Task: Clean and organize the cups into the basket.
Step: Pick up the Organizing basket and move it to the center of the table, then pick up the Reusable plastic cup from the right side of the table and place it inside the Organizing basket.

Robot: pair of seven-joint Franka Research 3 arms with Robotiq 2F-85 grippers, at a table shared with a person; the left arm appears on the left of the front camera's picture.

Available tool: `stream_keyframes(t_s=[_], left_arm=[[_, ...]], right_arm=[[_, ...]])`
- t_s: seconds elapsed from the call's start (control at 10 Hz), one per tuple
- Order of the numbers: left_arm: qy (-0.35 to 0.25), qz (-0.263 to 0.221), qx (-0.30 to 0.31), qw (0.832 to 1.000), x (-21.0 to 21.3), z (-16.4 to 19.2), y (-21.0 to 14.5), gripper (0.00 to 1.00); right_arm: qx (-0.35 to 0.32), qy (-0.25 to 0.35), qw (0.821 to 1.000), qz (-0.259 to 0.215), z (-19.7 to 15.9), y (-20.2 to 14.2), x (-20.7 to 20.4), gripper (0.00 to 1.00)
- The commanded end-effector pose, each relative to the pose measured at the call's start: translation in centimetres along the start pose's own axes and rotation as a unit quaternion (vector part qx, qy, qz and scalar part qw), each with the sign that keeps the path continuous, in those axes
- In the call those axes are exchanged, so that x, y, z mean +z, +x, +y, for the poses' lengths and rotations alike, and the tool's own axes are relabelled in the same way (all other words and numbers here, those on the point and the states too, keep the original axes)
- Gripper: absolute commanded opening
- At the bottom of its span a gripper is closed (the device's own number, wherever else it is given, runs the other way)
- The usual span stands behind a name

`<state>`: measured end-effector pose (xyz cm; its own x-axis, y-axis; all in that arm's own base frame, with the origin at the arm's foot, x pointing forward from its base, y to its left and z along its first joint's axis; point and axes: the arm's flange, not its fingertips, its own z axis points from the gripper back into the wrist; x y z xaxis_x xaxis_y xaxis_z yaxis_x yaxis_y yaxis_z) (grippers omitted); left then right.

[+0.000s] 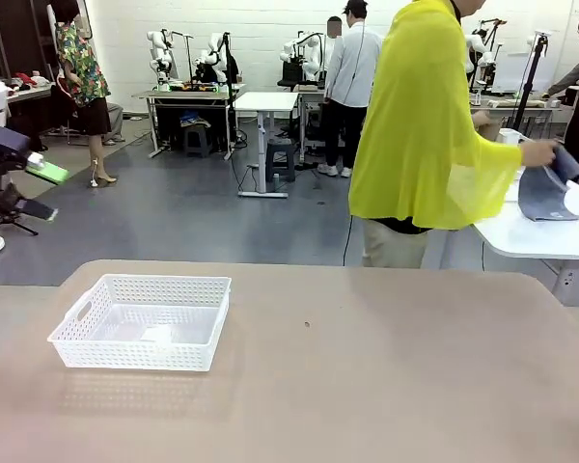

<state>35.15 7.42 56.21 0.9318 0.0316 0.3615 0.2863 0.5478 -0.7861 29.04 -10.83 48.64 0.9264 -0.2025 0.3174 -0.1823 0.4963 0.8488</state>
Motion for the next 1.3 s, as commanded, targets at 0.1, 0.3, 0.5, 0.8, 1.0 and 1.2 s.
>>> stream_keyframes(t_s=[0.1,0.3,0.5,0.8,1.0,1.2], left_arm=[[0.005,-0.036,0.078,0.996,4.0,5.3,-0.7,1.0],[-0.006,-0.041,0.107,0.993,7.4,8.4,-2.4,1.0],[-0.011,-0.053,0.14,0.989,10.1,10.8,-3.9,1.0],[-0.023,-0.077,0.169,0.982,11.4,11.6,-6.0,1.0],[-0.012,-0.101,0.168,0.98,11.1,9.2,-7.6,1.0],[-0.011,-0.076,0.177,0.981,11.6,11.9,-6.5,1.0]], right_arm=[[-0.004,-0.007,1.0,0.026,-4.6,0.0,4.7,1.0],[0.0,0.03,0.999,0.028,-6.2,-1.6,9.5,1.0],[0.011,0.079,0.997,-0.001,-6.4,-3.4,14.1,1.0],[-0.01,0.06,0.998,-0.017,-7.9,-6.1,19.0,1.0],[-0.016,0.043,0.998,-0.035,-7.5,-6.7,20.1,1.0],[-0.017,0.062,0.997,-0.031,-7.2,-6.6,19.3,1.0]])
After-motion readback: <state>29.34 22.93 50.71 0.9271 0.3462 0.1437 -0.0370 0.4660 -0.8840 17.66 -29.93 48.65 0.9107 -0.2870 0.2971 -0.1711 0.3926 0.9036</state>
